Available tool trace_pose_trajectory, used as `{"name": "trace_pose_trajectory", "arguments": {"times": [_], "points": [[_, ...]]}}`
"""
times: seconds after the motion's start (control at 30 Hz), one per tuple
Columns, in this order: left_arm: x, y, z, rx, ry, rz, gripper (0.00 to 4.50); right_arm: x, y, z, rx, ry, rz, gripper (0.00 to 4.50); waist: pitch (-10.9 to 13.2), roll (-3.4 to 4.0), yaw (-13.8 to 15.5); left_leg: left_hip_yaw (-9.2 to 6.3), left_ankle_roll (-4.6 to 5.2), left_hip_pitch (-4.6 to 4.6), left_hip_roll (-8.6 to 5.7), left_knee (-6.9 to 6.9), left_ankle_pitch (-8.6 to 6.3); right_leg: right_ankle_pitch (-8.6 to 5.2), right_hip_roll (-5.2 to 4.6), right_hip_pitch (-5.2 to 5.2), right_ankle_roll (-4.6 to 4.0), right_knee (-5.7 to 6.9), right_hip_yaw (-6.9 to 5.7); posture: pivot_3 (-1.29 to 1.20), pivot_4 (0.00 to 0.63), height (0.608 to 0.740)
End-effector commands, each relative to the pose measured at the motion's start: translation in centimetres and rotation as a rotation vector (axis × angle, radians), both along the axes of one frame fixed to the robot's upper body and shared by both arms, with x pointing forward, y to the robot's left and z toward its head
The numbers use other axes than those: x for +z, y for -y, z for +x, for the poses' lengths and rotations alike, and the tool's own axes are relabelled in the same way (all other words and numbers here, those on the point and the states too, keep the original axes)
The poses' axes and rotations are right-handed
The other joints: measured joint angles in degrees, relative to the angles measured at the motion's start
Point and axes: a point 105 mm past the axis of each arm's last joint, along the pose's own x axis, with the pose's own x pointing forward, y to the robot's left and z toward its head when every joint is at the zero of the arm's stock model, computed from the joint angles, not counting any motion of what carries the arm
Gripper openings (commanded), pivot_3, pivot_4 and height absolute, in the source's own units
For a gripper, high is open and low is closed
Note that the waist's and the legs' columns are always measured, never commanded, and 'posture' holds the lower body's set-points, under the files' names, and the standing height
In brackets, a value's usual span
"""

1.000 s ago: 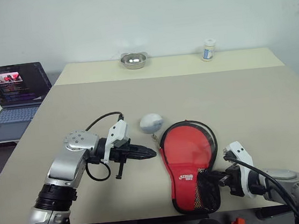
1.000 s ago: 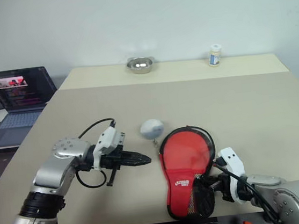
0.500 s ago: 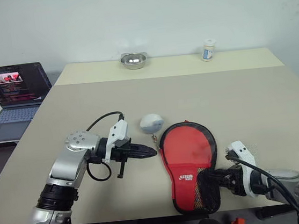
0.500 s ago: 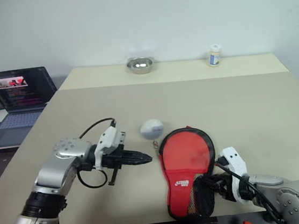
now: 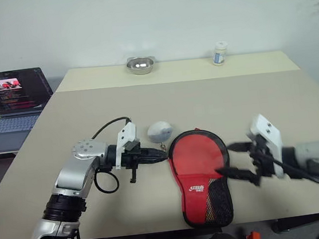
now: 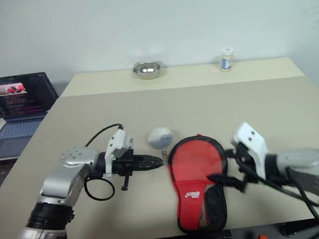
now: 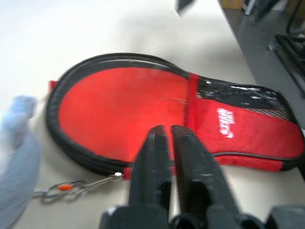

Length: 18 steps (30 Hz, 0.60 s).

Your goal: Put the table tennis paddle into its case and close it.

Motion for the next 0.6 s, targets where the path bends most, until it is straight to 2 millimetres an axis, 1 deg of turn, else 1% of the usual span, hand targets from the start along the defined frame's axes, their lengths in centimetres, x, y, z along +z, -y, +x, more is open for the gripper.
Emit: {"name": "trace_pose_trajectory", "arguments": {"times": [0.03,0.1,0.17,0.23,0.27,0.3,0.33,0.4,0.43,0.5,0.6], "points": [[2.2,0.4,0.2,-0.006,0.052,-0.053,1.70,-1.1,-1.9,2.6,-0.070,0.023,0.061,4.50,0.00,0.00,0.03,0.01,0.00,-0.02,-0.02,-0.01,0.00,0.00,-0.02,-0.03,0.00,0.00,0.01,0.00,0.150,0.740],[2.8,0.4,0.5,0.009,0.063,-0.067,2.43,-2.8,-2.9,3.6,-0.109,-0.001,0.072,4.50,0.00,0.01,0.11,0.03,-0.01,-0.09,-0.02,0.00,0.01,0.00,-0.04,-0.08,-0.01,-0.03,0.02,0.00,0.150,0.740],[3.0,0.4,0.7,0.020,0.068,-0.074,3.16,-3.8,-3.3,3.9,-0.125,-0.006,0.066,4.50,0.00,0.01,0.31,0.04,-0.02,-0.17,-0.03,0.00,0.01,-0.01,-0.07,-0.12,0.00,-0.07,0.01,0.00,0.150,0.740],[4.0,0.1,2.0,0.084,0.116,-0.089,3.89,-5.8,-3.6,3.8,-0.153,-0.034,0.037,4.50,0.00,0.00,0.58,0.04,-0.02,-0.23,-0.08,0.01,0.01,-0.01,-0.12,-0.13,0.00,-0.14,0.00,0.00,0.150,0.740],[4.5,-0.1,2.6,0.116,0.138,-0.097,4.25,-6.3,-3.7,3.7,-0.156,-0.037,0.032,4.50,0.00,0.00,0.75,0.03,-0.02,-0.25,-0.08,0.03,0.01,-0.01,-0.12,-0.13,0.00,-0.15,0.00,0.00,0.150,0.740],[4.9,-0.4,3.3,0.151,0.165,-0.094,4.47,-6.6,-3.8,3.6,-0.162,-0.037,0.025,4.50,0.00,0.00,0.84,0.03,-0.01,-0.26,-0.09,0.05,0.01,-0.01,-0.13,-0.13,0.00,-0.14,-0.01,0.00,0.150,0.740],[5.0,-0.6,3.7,0.170,0.181,-0.090,4.47,-6.7,-3.8,3.6,-0.165,-0.032,0.023,4.50,0.00,0.00,0.91,0.03,0.00,-0.25,-0.08,0.06,0.00,-0.01,-0.13,-0.13,0.00,-0.11,-0.01,0.00,0.150,0.740],[5.0,-1.0,5.4,0.245,0.240,-0.068,4.47,-6.8,-4.3,3.4,-0.161,-0.024,0.022,4.50,0.00,0.00,1.05,0.03,0.00,-0.16,-0.08,0.06,0.00,-0.01,-0.10,-0.11,0.00,-0.04,0.01,0.00,0.150,0.740],[4.9,-1.1,5.8,0.255,0.244,-0.062,4.47,-6.9,-4.6,3.3,-0.153,-0.019,0.018,4.50,0.00,0.00,1.07,0.03,0.00,-0.12,-0.08,0.06,0.00,-0.01,-0.09,-0.09,0.00,-0.02,0.00,0.00,0.150,0.740],[4.5,-1.1,6.6,0.263,0.248,-0.048,4.47,-7.1,-4.9,3.3,-0.149,-0.008,0.001,4.50,0.00,0.01,1.05,0.03,0.00,-0.05,-0.07,0.05,0.00,0.00,-0.07,-0.06,0.00,0.02,0.00,0.00,0.150,0.740],[3.5,-0.9,7.6,0.266,0.225,-0.024,4.47,-7.5,-5.2,3.0,-0.149,0.000,-0.017,4.50,0.00,0.01,1.13,0.03,0.00,-0.05,-0.05,0.05,0.00,0.00,-0.04,-0.07,-0.01,0.03,-0.03,0.00,0.150,0.740]]}}
